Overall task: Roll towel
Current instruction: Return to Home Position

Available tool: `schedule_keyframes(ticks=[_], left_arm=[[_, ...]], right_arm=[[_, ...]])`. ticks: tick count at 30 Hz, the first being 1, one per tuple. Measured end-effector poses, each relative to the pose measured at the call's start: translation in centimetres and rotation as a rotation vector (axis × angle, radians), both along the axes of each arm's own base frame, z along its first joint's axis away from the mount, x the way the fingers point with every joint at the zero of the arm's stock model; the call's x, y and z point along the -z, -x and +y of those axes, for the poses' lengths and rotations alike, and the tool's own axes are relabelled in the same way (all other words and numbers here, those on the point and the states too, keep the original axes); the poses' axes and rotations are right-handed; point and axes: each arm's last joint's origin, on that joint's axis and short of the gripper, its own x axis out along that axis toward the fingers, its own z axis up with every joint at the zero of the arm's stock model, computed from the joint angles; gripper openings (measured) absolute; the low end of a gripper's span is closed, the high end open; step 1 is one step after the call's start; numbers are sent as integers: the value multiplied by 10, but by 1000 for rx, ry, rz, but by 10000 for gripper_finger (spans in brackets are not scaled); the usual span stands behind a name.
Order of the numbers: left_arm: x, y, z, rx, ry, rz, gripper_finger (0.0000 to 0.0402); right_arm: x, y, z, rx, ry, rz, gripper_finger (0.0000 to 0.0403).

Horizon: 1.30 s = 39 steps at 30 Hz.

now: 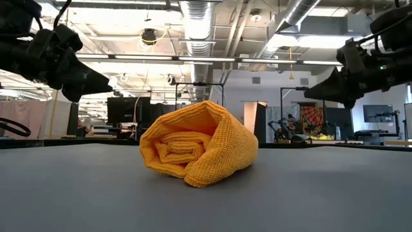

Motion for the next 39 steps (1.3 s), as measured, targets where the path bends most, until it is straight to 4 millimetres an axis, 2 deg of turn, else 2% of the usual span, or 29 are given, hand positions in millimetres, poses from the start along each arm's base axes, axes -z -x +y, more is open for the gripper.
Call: schedule_keyframes(ticks=[15,39], left_arm=[[0,0,0,0,3,-1,158],[1,0,0,0,3,0,158]], right_arm=[[12,3,0,0,-12,125,33],[12,3,0,0,-13,126,33]])
